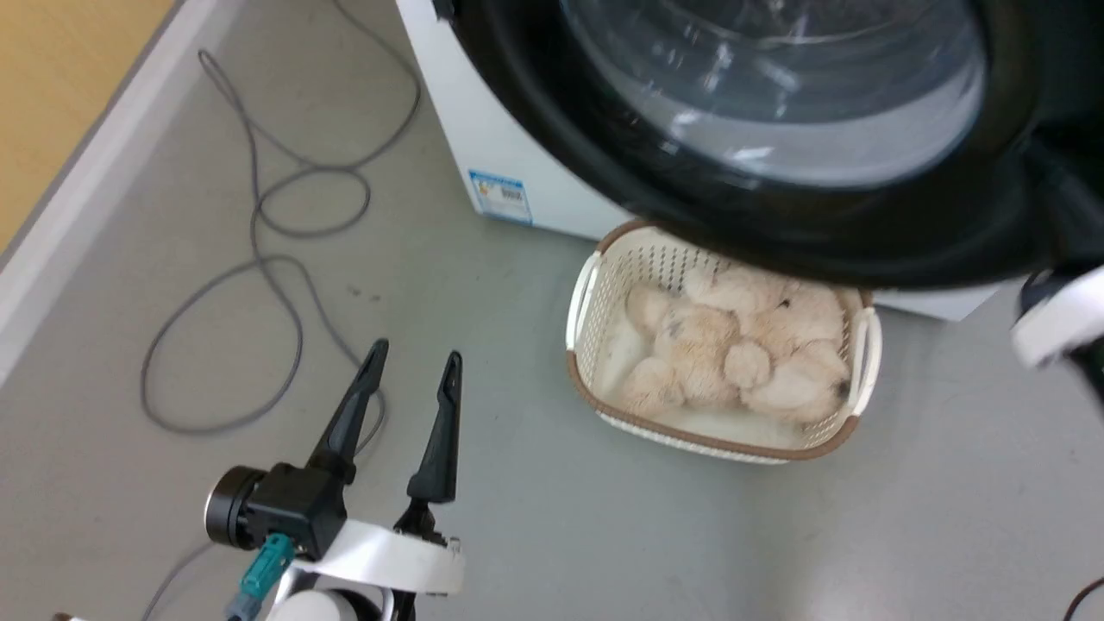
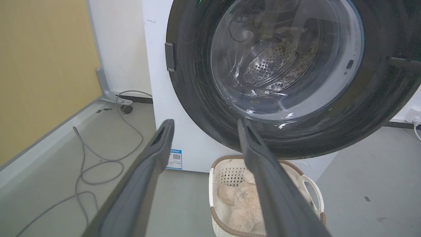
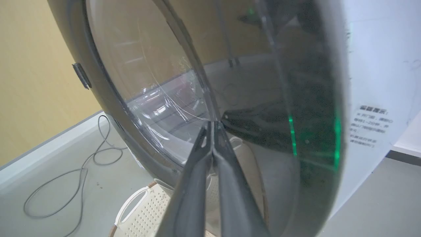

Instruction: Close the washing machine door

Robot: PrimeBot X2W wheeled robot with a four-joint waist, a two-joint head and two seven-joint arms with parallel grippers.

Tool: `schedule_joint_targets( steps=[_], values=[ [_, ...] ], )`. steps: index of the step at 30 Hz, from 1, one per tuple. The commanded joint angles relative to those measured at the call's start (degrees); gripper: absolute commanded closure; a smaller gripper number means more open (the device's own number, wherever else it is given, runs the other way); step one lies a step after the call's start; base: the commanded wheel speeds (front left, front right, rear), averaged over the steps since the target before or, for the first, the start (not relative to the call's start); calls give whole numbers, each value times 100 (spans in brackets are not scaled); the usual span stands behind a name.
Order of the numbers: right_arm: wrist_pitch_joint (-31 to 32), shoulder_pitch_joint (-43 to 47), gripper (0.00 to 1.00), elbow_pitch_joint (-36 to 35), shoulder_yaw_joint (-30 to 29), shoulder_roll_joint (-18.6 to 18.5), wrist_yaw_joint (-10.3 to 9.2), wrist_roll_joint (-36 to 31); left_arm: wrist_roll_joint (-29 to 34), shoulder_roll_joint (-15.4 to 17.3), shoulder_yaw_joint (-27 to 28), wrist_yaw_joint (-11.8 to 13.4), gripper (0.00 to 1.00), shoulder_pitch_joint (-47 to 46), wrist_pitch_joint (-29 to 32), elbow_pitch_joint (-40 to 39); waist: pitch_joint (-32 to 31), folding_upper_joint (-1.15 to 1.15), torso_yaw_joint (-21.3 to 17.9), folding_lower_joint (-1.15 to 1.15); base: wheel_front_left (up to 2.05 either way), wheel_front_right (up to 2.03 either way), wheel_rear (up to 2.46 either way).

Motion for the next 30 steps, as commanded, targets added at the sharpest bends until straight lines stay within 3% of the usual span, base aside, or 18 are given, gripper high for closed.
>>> schedule_joint_targets(
  steps=[1, 11, 17, 24, 30],
  values=[
    [48, -324, 100, 160, -17, -114, -6, 17, 35, -38, 21, -34, 0, -148, -25, -20, 164, 0, 80, -1, 0, 0, 0],
    [263, -1777, 100, 1366, -114, -448, -6, -123, 33, -110, 52, -97, 0, -381, -25, 3, 468, 0, 237, -1, 0, 0, 0],
    [140, -2272, 100, 2023, -278, -395, -6, -229, 55, -119, 49, -104, 0, -390, -25, 34, 485, 0, 267, -1, 0, 0, 0],
    [-111, -2382, 100, 2520, -333, -265, -6, -158, 48, -122, 68, -75, 0, -366, -25, 53, 308, 0, 188, -1, 0, 0, 0],
    [-493, -1765, 100, 2452, 112, -158, -6, 82, 49, -123, 127, -73, 0, -239, -25, 128, -146, 0, 5, -1, 0, 0, 0]
  ],
)
